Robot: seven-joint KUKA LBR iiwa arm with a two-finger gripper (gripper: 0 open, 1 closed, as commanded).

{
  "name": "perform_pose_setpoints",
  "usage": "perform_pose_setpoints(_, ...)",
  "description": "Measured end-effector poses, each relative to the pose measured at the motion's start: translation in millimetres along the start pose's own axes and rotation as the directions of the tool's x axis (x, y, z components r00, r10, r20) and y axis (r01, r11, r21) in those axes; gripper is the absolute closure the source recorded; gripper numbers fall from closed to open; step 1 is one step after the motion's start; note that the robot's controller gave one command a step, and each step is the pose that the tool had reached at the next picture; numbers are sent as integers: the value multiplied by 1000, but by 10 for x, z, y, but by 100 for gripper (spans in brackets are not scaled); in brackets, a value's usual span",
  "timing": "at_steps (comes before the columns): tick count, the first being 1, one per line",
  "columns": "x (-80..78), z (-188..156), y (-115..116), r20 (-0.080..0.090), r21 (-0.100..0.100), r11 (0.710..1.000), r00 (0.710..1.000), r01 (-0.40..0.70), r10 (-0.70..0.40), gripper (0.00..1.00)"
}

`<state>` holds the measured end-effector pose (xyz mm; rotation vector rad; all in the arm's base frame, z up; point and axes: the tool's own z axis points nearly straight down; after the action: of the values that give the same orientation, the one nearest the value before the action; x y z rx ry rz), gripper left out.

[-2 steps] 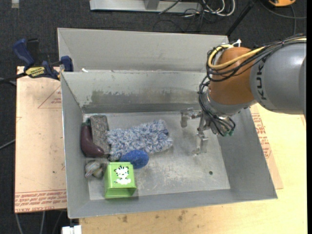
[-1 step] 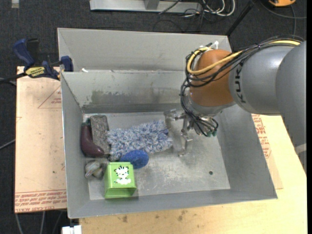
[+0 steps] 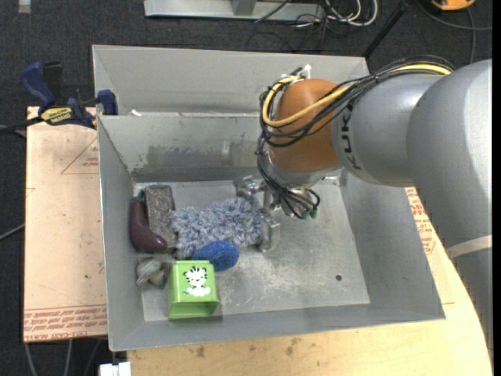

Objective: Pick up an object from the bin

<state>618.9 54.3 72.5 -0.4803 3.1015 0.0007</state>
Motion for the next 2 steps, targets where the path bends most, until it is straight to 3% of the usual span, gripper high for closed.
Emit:
perform_pose_setpoints(1,-165,9,590,0,-2,999,999,36,-36,100)
perform_pose_setpoints(2,-137,8,523,0,-2,999,999,45,-45,100)
